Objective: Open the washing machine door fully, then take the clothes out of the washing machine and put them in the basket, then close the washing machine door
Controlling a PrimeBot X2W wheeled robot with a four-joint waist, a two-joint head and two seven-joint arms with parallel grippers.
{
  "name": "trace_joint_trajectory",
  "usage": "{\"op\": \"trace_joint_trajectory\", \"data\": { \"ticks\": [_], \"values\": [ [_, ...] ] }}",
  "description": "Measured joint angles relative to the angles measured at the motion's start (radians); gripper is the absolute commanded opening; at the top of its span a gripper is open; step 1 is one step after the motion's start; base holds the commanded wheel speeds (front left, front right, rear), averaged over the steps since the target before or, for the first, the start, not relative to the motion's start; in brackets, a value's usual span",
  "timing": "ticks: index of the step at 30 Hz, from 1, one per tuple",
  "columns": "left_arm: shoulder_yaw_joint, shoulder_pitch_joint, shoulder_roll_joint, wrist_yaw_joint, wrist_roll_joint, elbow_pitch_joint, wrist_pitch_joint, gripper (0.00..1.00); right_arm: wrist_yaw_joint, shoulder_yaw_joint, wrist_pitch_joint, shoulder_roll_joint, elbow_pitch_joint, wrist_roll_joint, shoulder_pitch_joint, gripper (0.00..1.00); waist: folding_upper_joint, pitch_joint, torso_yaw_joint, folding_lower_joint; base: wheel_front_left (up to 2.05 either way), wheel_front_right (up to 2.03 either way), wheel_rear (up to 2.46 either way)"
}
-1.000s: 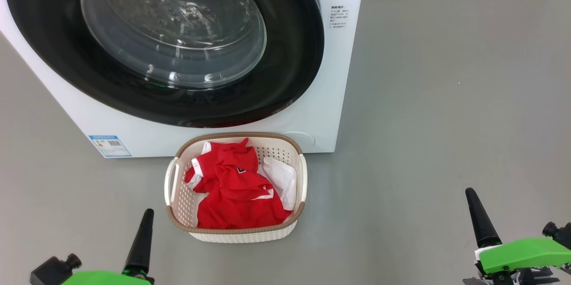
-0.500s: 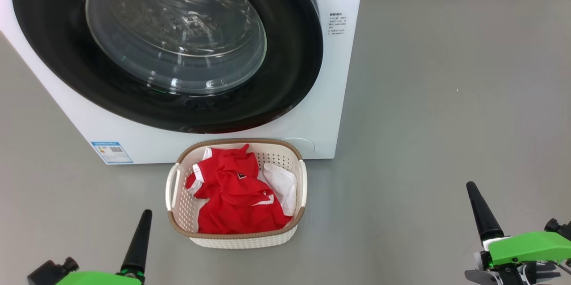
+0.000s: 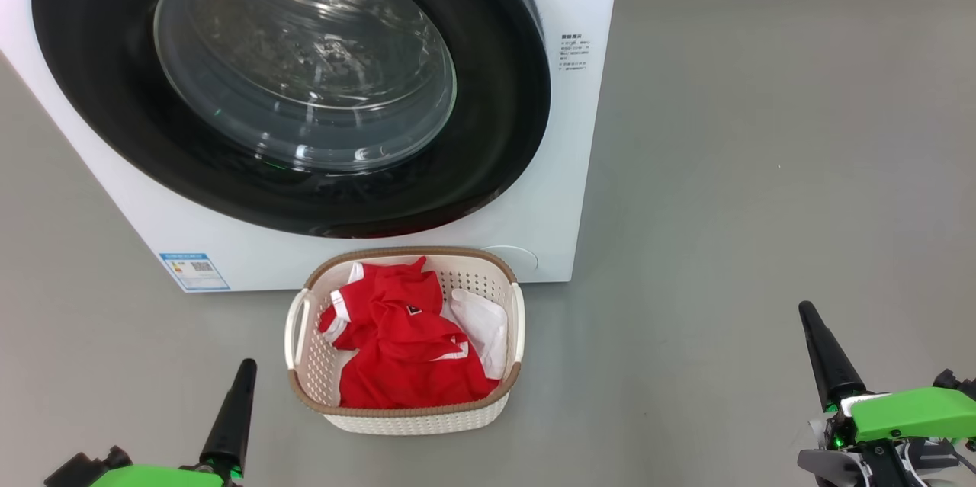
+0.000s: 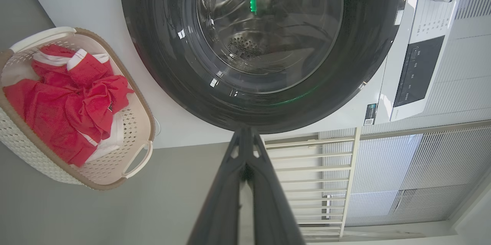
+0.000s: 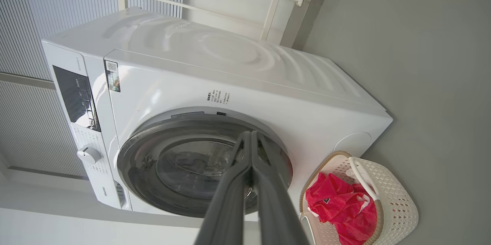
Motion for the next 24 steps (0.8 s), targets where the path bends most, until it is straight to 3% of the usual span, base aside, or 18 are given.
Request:
{"op": "trace_joint_trajectory", "data": {
  "ticks": [13,24],
  "values": [
    [0.016,0.000,-0.004,0.000,-0.120,0.001,0.035,0.00,0.000,-0.005,0.036,-0.002,0.000,0.123,-0.005,0.00,0.0000,-0.020,-0.001,0.0000,0.00,0.00,0.00],
    [0.021,0.000,-0.010,0.000,-0.123,0.002,0.036,0.00,0.000,-0.008,0.043,-0.002,0.000,0.124,-0.016,0.00,0.0000,-0.020,-0.001,0.0000,0.00,0.00,0.00]
  ]
}}
